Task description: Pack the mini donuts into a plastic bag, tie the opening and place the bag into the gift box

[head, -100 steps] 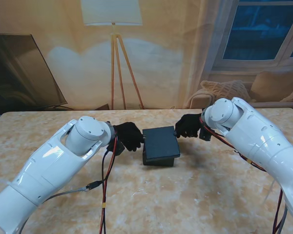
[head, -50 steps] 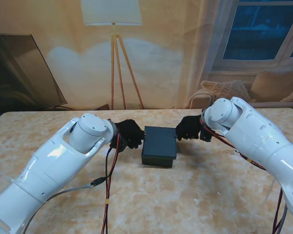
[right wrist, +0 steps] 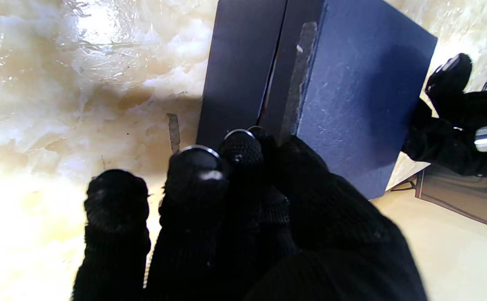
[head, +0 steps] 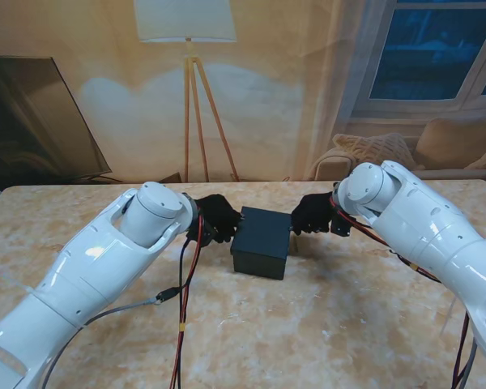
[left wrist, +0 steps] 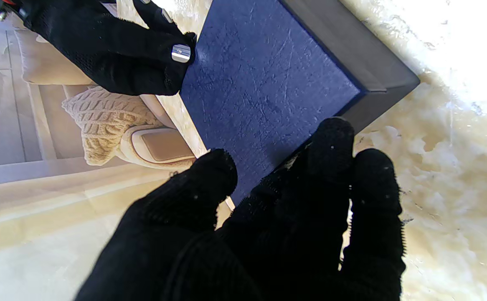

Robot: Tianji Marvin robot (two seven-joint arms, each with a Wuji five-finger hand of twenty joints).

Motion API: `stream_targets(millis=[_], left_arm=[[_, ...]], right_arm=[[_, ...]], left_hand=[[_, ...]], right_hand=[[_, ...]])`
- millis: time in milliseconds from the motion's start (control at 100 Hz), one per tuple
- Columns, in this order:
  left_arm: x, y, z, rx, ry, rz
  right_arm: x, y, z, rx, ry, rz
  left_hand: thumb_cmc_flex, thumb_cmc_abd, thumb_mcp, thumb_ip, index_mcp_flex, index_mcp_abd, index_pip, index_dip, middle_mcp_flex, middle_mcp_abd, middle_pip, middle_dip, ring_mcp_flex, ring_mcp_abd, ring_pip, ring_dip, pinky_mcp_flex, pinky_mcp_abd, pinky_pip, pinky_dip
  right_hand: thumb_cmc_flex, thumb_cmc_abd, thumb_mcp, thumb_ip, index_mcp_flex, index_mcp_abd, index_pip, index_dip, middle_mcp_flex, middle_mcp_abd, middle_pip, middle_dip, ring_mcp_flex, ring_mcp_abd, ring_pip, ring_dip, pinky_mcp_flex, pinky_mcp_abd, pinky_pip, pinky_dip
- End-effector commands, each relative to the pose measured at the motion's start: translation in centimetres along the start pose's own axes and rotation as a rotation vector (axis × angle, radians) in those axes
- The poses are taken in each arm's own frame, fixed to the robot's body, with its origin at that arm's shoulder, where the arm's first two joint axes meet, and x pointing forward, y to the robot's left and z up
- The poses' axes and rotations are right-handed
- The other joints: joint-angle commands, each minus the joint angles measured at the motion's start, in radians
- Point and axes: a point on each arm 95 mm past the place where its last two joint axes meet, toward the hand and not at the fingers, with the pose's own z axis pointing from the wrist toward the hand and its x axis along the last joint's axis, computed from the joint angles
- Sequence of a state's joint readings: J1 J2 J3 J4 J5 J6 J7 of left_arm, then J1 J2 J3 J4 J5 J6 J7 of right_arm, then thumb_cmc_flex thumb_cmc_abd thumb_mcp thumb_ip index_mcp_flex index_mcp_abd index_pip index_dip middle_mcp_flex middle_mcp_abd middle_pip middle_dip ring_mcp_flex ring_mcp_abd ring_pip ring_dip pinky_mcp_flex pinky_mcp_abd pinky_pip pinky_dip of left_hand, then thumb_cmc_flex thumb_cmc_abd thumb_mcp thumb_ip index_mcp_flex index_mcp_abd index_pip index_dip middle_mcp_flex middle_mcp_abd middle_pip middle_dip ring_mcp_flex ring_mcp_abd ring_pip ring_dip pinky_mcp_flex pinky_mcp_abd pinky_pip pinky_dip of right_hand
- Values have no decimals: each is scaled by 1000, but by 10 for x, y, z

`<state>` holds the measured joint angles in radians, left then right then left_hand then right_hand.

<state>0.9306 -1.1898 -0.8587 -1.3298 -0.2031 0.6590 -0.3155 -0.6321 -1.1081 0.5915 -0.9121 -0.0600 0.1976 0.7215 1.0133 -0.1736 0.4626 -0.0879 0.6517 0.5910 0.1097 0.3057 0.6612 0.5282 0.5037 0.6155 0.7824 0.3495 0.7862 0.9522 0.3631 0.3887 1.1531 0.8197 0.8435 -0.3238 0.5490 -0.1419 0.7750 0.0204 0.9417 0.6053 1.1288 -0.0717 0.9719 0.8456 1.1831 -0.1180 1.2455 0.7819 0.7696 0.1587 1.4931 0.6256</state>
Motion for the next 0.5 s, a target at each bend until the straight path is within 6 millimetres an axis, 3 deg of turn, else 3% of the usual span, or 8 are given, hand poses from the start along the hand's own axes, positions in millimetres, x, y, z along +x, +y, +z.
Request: stream_targets(millis=[0, 490], left_arm=[[21, 15, 0, -49, 50, 3], [16, 17, 10, -56, 20, -14]], right_arm=[[26, -9, 6, 34, 51, -23], [23, -11, 10, 53, 26, -18]], left_hand=[[-10, 22, 0, 24, -22, -176, -22, -30, -6, -101, 2, -5, -2, -17, -6, -16, -2, -1, 3, -21], [-17, 20, 5, 24, -32, -191, -23, -33, -20, -112, -4, -4, -21, -15, -5, -8, -22, -6, 2, -17]], right_hand=[[-6, 13, -19, -14, 32, -179, 21, 33, 19, -25, 56, -3, 18, -63, 3, -24, 16, 1, 48, -13], [-7, 15, -31, -10, 37, -179, 13, 39, 20, -26, 56, -6, 20, -63, 5, -26, 14, -1, 51, -15]])
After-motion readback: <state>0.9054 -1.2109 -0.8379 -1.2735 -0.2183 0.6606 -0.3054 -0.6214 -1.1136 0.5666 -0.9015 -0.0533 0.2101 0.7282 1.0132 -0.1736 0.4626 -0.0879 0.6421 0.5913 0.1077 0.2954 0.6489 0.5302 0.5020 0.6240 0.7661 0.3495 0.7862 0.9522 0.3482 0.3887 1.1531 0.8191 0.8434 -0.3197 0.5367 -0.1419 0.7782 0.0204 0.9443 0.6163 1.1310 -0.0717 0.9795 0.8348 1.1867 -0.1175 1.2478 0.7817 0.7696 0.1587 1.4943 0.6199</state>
